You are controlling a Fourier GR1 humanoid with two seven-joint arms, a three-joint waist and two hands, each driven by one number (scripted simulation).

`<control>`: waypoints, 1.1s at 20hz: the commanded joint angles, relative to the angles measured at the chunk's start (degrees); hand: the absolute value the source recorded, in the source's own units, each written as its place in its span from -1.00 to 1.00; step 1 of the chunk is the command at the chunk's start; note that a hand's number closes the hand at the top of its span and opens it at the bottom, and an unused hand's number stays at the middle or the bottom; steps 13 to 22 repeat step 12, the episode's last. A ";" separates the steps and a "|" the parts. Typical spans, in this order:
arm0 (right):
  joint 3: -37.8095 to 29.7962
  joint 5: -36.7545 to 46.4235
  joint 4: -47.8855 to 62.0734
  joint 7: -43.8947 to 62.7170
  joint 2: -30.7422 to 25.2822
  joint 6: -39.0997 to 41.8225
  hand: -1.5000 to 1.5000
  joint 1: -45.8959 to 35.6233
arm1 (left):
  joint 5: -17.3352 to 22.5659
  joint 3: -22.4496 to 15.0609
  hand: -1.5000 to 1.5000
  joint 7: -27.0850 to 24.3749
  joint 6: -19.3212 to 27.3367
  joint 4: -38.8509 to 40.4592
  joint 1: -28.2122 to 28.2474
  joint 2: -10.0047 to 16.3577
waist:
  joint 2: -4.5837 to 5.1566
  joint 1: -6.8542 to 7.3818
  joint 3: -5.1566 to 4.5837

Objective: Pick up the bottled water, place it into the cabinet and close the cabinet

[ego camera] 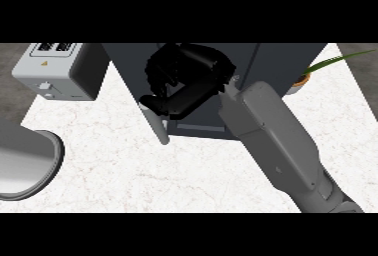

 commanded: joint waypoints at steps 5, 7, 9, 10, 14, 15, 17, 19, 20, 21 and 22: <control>-7.64 5.59 5.80 -5.83 -2.29 -6.53 -1.00 -10.59 | -0.08 -0.04 -1.00 1.19 -3.38 2.41 -3.16 -0.24 | 0.58 0.11 0.13; -8.49 6.91 6.24 -7.10 -2.92 -8.21 -1.00 -10.78 | -1.56 -0.98 -1.00 0.98 -2.53 1.17 -3.23 -1.56 | 0.62 0.49 0.12; -7.93 7.74 5.72 -7.82 -2.72 -7.97 -1.00 -10.46 | -2.52 -1.85 -1.00 1.61 -1.31 0.55 -4.73 -2.08 | 0.60 -0.10 0.16; -7.71 7.96 6.08 -7.04 -1.06 -9.98 -1.00 -12.03 | -1.07 -0.23 -1.00 2.63 -0.42 0.82 -5.72 -0.80 | 0.63 -0.14 0.17; -8.07 7.76 6.04 -7.42 -2.14 -8.68 -1.00 -10.72 | -3.13 -1.86 -1.00 2.04 -2.14 0.46 -4.85 -2.39 | 0.47 0.04 0.18; -8.07 7.76 6.04 -7.42 -2.14 -8.68 -1.00 -10.72 | -3.13 -1.86 -1.00 2.04 -2.14 0.46 -4.85 -2.39 | 0.47 0.04 0.18; -8.07 7.76 6.04 -7.42 -2.14 -8.68 -1.00 -10.72 | -3.13 -1.86 -1.00 2.04 -2.14 0.46 -4.85 -2.39 | 0.47 0.04 0.18; -8.07 7.76 6.04 -7.42 -2.14 -8.68 -1.00 -10.72 | -3.13 -1.86 -1.00 2.04 -2.14 0.46 -4.85 -2.39 | 0.47 0.04 0.18; -8.07 7.76 6.04 -7.42 -2.14 -8.68 -1.00 -10.72 | -3.13 -1.86 -1.00 2.04 -2.14 0.46 -4.85 -2.39 | 0.47 0.04 0.18; -8.07 7.76 6.04 -7.42 -2.14 -8.68 -1.00 -10.72 | -3.13 -1.86 -1.00 2.04 -2.14 0.46 -4.85 -2.39 | 0.47 0.04 0.18; -8.07 7.76 6.04 -7.42 -2.14 -8.68 -1.00 -10.72 | -3.13 -1.86 -1.00 2.04 -2.14 0.46 -4.85 -2.39 | 0.47 0.04 0.18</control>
